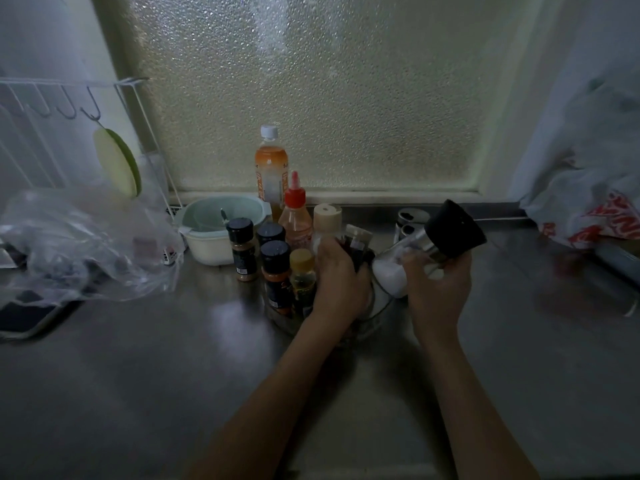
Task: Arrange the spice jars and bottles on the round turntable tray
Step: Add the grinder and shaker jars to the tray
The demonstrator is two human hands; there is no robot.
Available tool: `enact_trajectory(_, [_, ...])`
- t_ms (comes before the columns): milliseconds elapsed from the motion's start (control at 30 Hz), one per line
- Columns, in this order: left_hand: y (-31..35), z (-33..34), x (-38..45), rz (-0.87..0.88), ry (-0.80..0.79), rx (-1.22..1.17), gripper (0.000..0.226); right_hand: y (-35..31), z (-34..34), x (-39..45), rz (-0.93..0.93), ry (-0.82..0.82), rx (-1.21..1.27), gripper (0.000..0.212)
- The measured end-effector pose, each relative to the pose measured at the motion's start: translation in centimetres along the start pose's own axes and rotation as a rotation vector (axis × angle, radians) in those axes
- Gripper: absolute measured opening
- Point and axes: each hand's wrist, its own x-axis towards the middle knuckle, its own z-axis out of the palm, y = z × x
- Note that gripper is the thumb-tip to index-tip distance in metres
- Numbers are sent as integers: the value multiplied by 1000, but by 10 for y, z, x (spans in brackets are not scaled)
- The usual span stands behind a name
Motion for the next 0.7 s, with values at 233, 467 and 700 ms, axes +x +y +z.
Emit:
enact_trajectory(233, [7,-4,-2,-57,110,-268,53,0,7,-5,-3,-150,-33,62])
enact_trajectory(467, [0,-2,0,-76,74,-164,46,2,13,-11,-62,-375,-159,58])
enact_trajectory(700, [-12,4,11,-41,6,26,29,3,7,-9,-33,-457,-164,43])
